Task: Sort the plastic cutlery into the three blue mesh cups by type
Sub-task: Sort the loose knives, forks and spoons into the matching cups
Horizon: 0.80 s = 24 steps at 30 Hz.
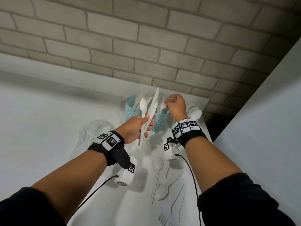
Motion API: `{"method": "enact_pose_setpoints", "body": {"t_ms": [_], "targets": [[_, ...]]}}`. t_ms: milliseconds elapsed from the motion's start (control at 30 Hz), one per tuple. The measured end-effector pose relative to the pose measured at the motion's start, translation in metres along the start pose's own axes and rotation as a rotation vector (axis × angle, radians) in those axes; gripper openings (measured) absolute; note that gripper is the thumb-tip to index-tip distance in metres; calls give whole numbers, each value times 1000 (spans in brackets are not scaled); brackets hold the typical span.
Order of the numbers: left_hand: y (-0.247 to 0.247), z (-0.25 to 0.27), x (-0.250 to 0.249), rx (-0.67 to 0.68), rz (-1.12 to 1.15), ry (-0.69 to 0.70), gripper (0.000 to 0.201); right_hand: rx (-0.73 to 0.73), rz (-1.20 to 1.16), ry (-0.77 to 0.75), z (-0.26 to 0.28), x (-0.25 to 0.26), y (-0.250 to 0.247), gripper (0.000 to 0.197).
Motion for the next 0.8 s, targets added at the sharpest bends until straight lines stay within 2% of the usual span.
{"method": "enact_pose_setpoints", "body": {"t_ms": [167, 300, 433, 500, 600, 667, 800], "targets": [[-4, -2, 1, -11, -8, -5, 35, -29, 105, -111, 0, 8, -4, 31], [-3, -3, 6, -6, 1, -25, 34, 31, 256, -211, 5, 18, 0, 25], [-1, -2, 7, -37, -7, -24, 23, -99, 66, -362, 29, 52, -20, 15], [-2, -3, 6, -81, -69, -1, 17, -12, 44, -421, 43, 69, -11, 16], [2, -5, 4, -104, -205, 46, 16, 249, 276, -401, 58, 66, 24, 40], [6, -5, 4, -100, -251, 69, 16, 324, 376, -381, 63, 55, 35, 49], [15, -3, 4, -72, -273, 90, 11, 268, 379, -399, 65, 46, 26, 21]]}}
Point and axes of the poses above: each hand's wrist, its own z-axis away from the middle knuckle, its own y-axis out of the palm, x = y × z, the point moved 10 cm from there along -z, towards the middle knuckle, and after that the axes turned 6 degrees about z, right-handed, at the moved point
